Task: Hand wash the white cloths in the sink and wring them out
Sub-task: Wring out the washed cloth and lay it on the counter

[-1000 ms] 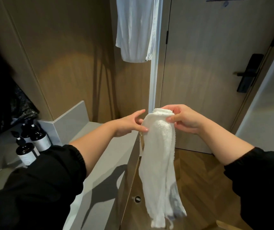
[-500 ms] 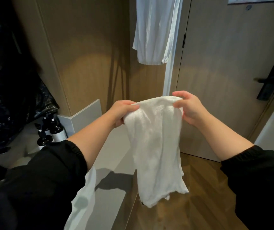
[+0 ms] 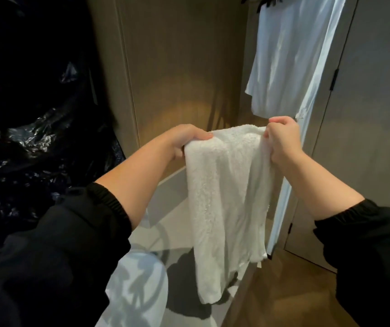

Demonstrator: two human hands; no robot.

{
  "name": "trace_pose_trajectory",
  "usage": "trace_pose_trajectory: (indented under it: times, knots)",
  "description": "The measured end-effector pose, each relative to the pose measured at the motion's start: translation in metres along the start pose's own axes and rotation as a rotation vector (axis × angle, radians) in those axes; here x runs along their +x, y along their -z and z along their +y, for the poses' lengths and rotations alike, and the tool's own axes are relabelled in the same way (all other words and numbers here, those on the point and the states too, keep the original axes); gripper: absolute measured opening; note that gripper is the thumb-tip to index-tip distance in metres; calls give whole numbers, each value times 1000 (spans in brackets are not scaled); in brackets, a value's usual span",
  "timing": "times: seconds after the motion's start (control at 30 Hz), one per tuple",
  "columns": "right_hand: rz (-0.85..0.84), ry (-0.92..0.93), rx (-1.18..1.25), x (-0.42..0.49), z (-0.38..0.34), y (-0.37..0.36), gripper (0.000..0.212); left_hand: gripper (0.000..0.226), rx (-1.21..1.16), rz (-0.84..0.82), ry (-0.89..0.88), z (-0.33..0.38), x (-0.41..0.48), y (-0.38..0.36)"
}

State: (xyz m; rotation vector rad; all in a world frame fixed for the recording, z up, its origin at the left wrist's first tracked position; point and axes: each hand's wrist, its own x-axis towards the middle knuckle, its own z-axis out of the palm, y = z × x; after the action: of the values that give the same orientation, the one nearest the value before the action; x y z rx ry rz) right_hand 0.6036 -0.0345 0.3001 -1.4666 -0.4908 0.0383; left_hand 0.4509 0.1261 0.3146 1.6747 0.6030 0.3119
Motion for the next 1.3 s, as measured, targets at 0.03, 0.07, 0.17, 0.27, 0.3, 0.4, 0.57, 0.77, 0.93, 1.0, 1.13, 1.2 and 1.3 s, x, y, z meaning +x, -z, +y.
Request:
trace_pose_trajectory:
  times: [0.03, 0.07, 0.17, 0.27, 0.3, 0.4, 0.57, 0.77, 0.93, 1.0, 1.13, 1.2, 1.3]
  knots:
    - [-29, -30, -24, 14, 2, -11, 35, 23, 44, 51, -5, 5, 9, 9]
    - [-70, -57, -66, 27, 8, -24, 34, 24, 97, 117, -15, 7, 18, 17]
    - [-253, -74, -254, 53, 41, -63, 33, 22, 431, 363, -67, -9, 50, 36]
    - [-401, 26, -355, 62, 91, -96, 35, 11, 666, 541, -127, -54, 76, 41]
    - [-426, 60, -358, 62, 106, -104, 36, 11, 664, 592, -134, -72, 82, 43]
    - [-485, 132, -386, 56, 147, -115, 29, 10, 692, 659, -168, -121, 89, 42]
    - [-1094, -171, -518, 34, 202, -91, 18, 25, 868, 75, 166, -201, 72, 52]
    - [-1001, 158, -856, -14, 282, -105, 41, 50, 1107, 123, 195, -298, 71, 9]
    - [-1092, 228, -1220, -57, 334, -114, 60, 59, 1101, 183, 257, -354, 71, -30]
    - [-1059, 267, -1228, -51, 341, -116, 63, 59, 1110, 247, 229, -358, 78, -33]
    - [-1089, 325, -1259, -18, 351, -130, 59, 58, 1055, 307, 222, -355, 101, -36]
    - [-1104, 330, -1299, -11, 348, -135, 60, 59, 1041, 311, 237, -353, 104, -37]
    - [-1054, 269, -1319, -31, 340, -136, 59, 59, 1023, 312, 226, -353, 86, -35]
